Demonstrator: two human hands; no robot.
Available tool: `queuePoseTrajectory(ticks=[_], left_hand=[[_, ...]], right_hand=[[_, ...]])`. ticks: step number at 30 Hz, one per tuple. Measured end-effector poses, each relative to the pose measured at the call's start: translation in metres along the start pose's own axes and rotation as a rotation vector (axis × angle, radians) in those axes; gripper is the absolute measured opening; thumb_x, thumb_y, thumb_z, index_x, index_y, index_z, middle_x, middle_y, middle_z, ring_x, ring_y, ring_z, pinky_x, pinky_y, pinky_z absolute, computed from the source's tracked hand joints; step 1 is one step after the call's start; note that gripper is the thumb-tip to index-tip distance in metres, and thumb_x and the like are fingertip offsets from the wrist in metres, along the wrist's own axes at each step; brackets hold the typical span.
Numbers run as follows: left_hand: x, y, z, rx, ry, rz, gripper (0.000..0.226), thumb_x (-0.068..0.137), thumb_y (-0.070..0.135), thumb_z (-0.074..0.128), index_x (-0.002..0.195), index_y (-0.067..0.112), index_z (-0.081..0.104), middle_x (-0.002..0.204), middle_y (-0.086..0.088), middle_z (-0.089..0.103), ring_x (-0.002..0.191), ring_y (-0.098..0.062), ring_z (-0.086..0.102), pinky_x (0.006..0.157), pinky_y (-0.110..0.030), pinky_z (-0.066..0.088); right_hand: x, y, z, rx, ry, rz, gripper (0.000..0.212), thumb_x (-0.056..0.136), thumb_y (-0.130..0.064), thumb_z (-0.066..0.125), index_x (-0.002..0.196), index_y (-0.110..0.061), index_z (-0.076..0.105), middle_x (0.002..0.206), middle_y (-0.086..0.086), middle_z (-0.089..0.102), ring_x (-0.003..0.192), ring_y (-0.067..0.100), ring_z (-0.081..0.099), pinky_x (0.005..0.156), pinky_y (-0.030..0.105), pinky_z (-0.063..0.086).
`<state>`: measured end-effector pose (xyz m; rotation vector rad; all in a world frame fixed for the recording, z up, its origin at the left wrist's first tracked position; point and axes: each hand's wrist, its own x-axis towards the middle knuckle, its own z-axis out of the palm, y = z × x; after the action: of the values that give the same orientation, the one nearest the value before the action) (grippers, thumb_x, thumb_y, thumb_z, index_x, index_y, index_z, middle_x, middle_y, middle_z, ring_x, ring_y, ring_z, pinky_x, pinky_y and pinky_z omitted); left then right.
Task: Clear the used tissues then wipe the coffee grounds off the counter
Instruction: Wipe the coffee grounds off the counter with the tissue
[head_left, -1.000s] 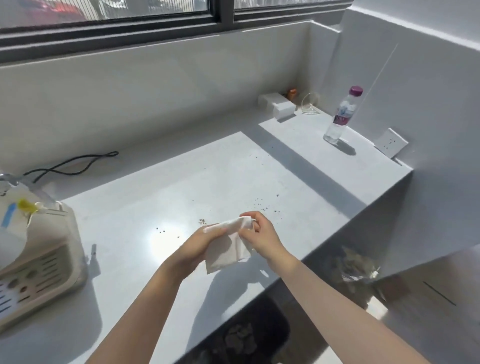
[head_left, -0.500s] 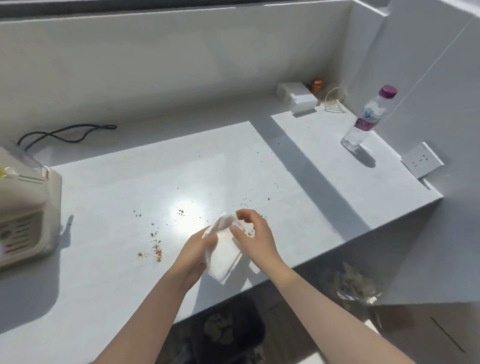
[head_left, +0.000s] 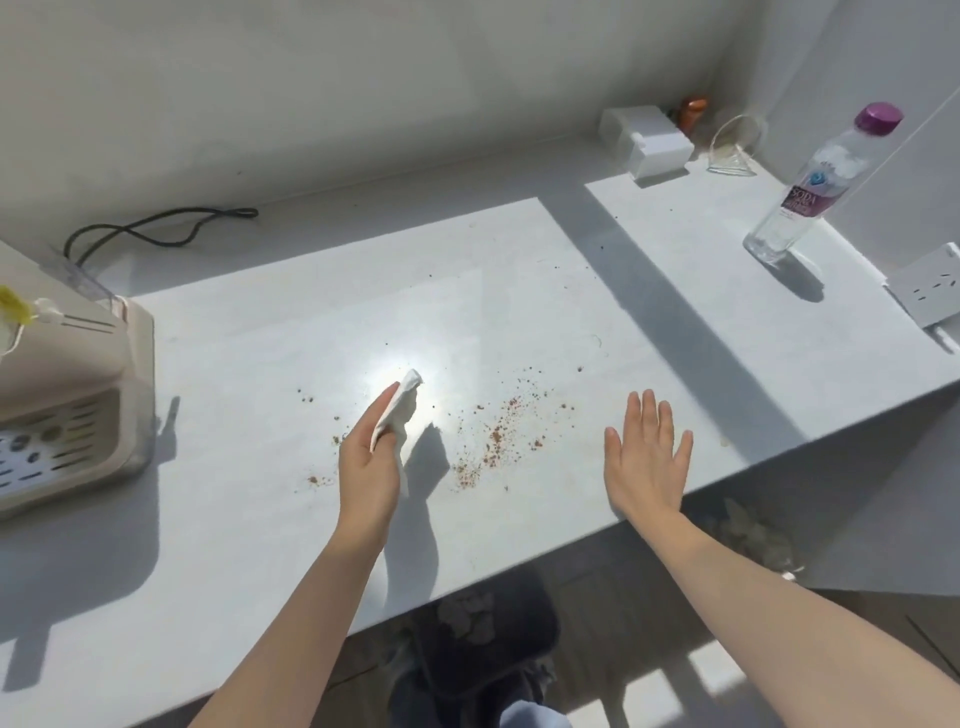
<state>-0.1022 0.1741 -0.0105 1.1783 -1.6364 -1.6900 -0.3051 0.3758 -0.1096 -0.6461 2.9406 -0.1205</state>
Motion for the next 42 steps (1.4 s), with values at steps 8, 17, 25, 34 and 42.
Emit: queuePoseTrajectory(ticks=[8, 17, 25, 34, 42], left_hand=[[0.022, -0.016, -0.041, 0.201, 0.19, 0.177, 0.062, 0.091, -0.009, 0.029, 0.137, 0.027, 0.05, 0.142, -0.003, 0.052, 0.131, -0.041, 0.042, 0.108, -0.059, 0.033], [0.045, -0.058, -0.131, 0.709, 0.306, 0.177, 0.07, 0.079, -0.02, 0.03, 0.139, 0.012, 0.047, 0.149, -0.003, 0.041, 0.142, -0.016, 0.028, 0.115, -0.03, 0.022], [0.053, -0.078, -0.118, 0.642, 0.086, 0.1, 0.046, 0.097, -0.005, 0.035, 0.143, 0.002, 0.035, 0.154, -0.014, 0.028, 0.147, -0.027, 0.014, 0.12, -0.041, 0.008], [0.019, -0.072, -0.021, 0.514, -0.098, 0.082, 0.048, 0.103, 0.015, 0.028, 0.149, 0.014, 0.015, 0.16, -0.002, 0.007, 0.148, -0.017, -0.004, 0.116, -0.032, -0.007], [-0.014, -0.069, 0.046, 0.326, -0.171, -0.017, 0.047, 0.104, 0.018, 0.025, 0.149, 0.025, 0.011, 0.158, 0.011, 0.002, 0.139, 0.002, -0.013, 0.11, -0.019, -0.016]], right_hand=[[0.002, -0.004, 0.0, 0.001, 0.016, 0.058, 0.059, 0.1, -0.04, 0.022, 0.153, -0.019, 0.012, 0.162, 0.002, 0.01, 0.149, 0.025, 0.004, 0.117, 0.052, 0.009], [0.002, -0.007, 0.003, 0.092, 0.111, 0.094, 0.052, 0.099, -0.034, 0.031, 0.149, -0.019, 0.026, 0.158, 0.002, 0.024, 0.147, 0.025, 0.014, 0.114, 0.054, 0.015], [0.002, -0.006, 0.005, 0.109, 0.131, 0.09, 0.051, 0.1, -0.034, 0.025, 0.149, -0.019, 0.025, 0.158, 0.003, 0.024, 0.147, 0.025, 0.014, 0.114, 0.055, 0.014], [0.002, -0.007, 0.005, 0.125, 0.155, 0.09, 0.058, 0.094, -0.04, 0.019, 0.147, -0.019, 0.028, 0.157, 0.004, 0.028, 0.145, 0.026, 0.017, 0.113, 0.055, 0.016], [0.003, -0.006, 0.005, 0.109, 0.141, 0.091, 0.057, 0.094, -0.04, 0.019, 0.147, -0.019, 0.029, 0.156, 0.003, 0.029, 0.145, 0.025, 0.018, 0.112, 0.055, 0.017]])
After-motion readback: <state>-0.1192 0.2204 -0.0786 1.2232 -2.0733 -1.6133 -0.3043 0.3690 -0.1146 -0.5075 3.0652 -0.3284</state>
